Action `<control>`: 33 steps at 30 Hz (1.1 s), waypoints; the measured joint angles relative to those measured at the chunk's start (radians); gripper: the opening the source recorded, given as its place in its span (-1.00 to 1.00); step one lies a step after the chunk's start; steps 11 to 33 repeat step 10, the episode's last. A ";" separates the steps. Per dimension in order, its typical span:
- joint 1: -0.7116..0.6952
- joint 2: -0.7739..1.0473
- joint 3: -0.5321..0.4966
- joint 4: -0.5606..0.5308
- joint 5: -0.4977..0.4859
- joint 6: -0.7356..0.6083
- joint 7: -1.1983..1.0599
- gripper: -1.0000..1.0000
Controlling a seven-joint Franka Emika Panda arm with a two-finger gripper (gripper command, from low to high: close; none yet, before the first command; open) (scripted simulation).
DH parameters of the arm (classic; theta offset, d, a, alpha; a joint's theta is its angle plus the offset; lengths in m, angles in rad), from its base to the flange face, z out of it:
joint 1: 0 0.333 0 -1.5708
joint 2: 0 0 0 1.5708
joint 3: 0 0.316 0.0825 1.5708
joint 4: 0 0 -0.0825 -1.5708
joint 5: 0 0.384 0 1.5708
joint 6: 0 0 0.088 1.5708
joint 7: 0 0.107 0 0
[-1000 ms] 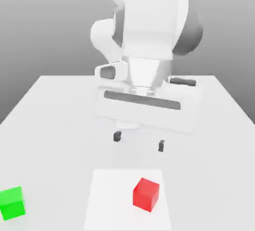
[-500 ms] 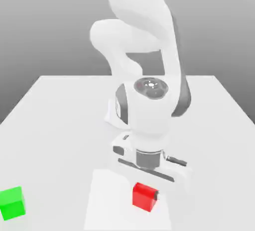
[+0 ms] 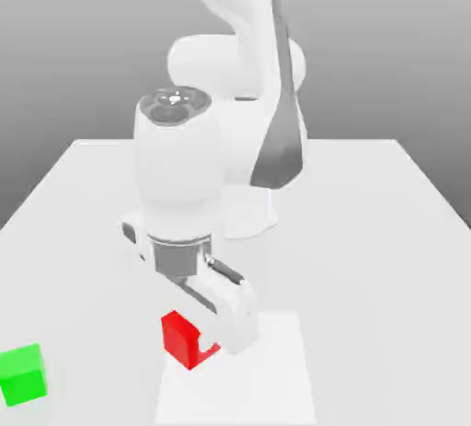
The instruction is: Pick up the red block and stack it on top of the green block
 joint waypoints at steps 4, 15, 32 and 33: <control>-0.097 0.064 -0.097 0.088 0.036 -0.025 0.031 -1.00; -0.157 0.197 -0.124 0.153 0.082 0.040 0.033 1.00; -0.157 0.197 -0.124 0.153 0.082 0.040 0.033 1.00; -0.157 0.197 -0.124 0.153 0.082 0.040 0.033 1.00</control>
